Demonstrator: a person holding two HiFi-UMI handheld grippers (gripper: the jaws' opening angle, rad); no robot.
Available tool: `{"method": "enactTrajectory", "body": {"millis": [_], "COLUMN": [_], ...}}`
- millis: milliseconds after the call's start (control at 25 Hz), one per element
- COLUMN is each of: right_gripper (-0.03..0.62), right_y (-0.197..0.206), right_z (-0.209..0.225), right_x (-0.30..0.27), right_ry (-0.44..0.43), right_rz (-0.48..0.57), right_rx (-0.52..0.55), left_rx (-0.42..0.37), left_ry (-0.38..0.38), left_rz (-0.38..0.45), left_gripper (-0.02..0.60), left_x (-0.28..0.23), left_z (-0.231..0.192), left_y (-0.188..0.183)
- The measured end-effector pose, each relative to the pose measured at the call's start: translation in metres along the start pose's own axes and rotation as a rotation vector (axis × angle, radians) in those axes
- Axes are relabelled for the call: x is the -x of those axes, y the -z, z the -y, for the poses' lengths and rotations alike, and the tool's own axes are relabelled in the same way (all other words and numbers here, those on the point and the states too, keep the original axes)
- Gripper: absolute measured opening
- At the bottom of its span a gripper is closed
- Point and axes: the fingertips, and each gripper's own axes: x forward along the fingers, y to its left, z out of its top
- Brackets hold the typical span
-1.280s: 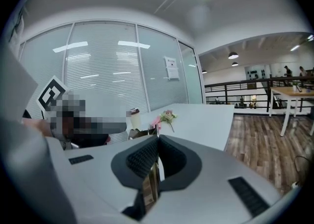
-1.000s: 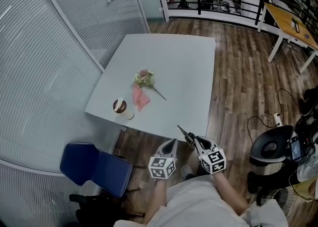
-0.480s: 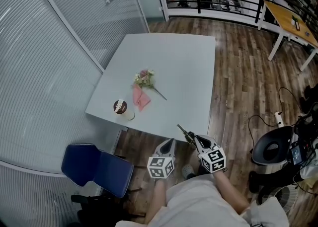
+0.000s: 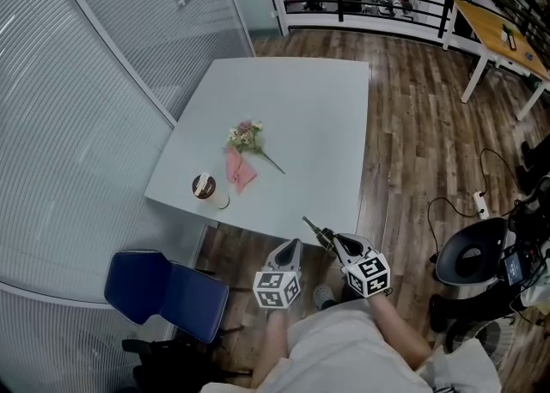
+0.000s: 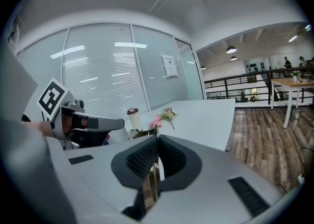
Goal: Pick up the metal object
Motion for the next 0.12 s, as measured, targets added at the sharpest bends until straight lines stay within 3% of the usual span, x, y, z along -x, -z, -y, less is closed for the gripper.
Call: {"method": "enactTrajectory", "body": {"millis": [120], "right_gripper": [0.002], "right_y": [-0.0002], "right_z": [0.003], "right_x": [0.0006], "right_ry": [0.007], "right_rz": [0.003], "right_rx": [-0.008], "left_rx": [-0.006], "left_ry": [0.005], "left_rz": [-0.006], "left_gripper": [0.009], "left_x": [-0.0035], "left_z": [0.0012], "left_y": [0.0001]}}
